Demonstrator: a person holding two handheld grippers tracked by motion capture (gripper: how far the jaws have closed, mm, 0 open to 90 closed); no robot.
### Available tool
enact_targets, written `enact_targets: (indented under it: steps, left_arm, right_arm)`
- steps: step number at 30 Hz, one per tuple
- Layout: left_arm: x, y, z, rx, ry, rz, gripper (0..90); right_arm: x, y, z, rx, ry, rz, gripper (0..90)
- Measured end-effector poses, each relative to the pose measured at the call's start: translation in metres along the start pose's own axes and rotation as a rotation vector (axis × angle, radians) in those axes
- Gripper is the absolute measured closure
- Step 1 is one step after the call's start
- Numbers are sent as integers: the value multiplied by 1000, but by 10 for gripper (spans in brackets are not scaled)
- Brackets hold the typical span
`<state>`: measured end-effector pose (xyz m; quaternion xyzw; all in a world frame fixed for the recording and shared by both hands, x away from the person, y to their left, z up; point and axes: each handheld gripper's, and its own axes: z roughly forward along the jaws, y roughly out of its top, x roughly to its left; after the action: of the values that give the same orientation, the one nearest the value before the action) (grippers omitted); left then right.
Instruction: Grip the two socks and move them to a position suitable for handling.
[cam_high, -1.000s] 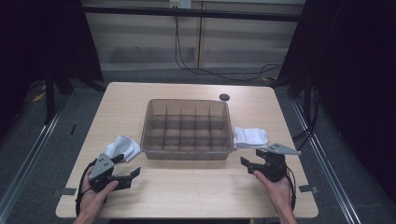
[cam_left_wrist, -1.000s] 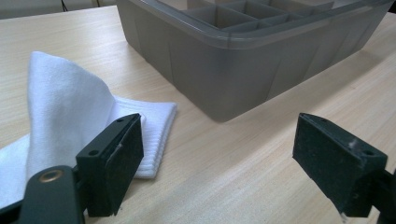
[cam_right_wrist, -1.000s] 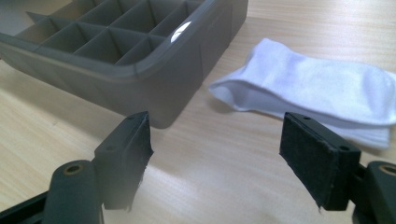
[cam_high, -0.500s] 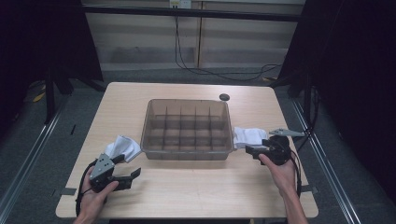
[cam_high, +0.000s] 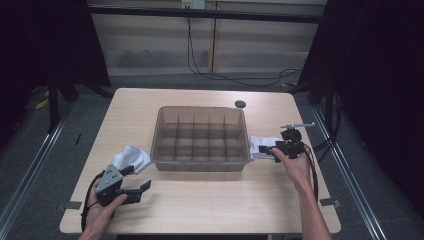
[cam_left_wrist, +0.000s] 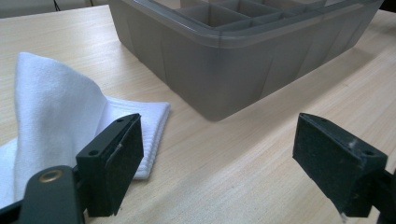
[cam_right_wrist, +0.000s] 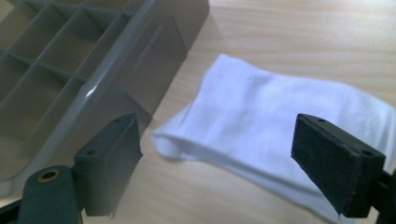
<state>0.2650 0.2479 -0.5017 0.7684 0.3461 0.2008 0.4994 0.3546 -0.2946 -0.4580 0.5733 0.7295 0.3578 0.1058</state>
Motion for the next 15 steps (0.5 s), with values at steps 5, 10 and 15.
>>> enact_targets:
  steps: [5,10,15]
  left_arm:
    - [0,0,0,7,2,-3,161]
    - [-1,0,0,9,-2,1,161]
    - [-1,0,1,14,-10,8,161]
  right_arm:
    - [-8,7,15,79,-19,13,141]
    - [-11,14,23,93,-73,2,141]
    - [-14,11,37,99,-150,0,140]
